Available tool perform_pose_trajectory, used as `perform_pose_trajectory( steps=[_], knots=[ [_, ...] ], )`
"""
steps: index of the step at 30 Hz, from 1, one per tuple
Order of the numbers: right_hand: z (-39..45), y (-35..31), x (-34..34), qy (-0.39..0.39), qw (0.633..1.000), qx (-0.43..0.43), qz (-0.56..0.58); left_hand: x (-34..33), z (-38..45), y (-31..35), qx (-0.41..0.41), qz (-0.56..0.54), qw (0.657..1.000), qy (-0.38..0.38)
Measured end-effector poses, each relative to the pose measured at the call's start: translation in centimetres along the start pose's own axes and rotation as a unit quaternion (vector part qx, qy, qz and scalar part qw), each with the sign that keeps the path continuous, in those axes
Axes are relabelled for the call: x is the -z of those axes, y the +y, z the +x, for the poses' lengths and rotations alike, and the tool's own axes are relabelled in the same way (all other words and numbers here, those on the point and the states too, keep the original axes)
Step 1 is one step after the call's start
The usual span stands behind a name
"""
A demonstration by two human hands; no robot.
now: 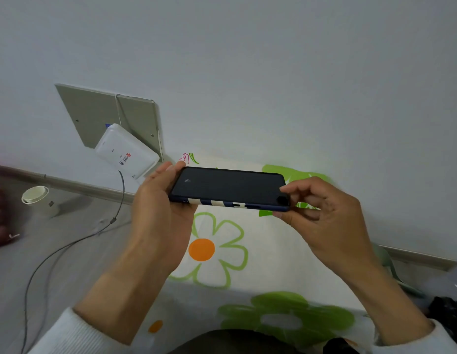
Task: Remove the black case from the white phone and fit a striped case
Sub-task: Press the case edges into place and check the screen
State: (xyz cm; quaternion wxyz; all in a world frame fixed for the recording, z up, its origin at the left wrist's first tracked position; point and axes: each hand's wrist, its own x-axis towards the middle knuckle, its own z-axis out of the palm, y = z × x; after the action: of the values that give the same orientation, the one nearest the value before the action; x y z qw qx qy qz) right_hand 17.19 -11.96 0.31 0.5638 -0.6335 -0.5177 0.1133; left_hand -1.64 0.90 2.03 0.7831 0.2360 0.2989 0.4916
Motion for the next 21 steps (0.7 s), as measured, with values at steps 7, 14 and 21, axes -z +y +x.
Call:
perform_pose_trajectory(
  steps=[7, 14, 21],
  knots=[
    [0.1, 0.3, 0.1, -0.007, 1.000, -0.026, 0.004, 0.1, 0.1, -0.2, 0.007, -0.017, 0.999, -0.026],
    [0.1, 0.6, -0.1, -0.020, 0.997, -0.068, 0.001, 0.0, 0.2, 0.1, 0.006, -0.040, 0.999, 0.023],
    [0.1, 1.1, -0.4, -0.051, 0.989, -0.134, 0.038, 0.0, 0.1, 0.3, -0.004, -0.035, 0.999, 0.008]
  ],
)
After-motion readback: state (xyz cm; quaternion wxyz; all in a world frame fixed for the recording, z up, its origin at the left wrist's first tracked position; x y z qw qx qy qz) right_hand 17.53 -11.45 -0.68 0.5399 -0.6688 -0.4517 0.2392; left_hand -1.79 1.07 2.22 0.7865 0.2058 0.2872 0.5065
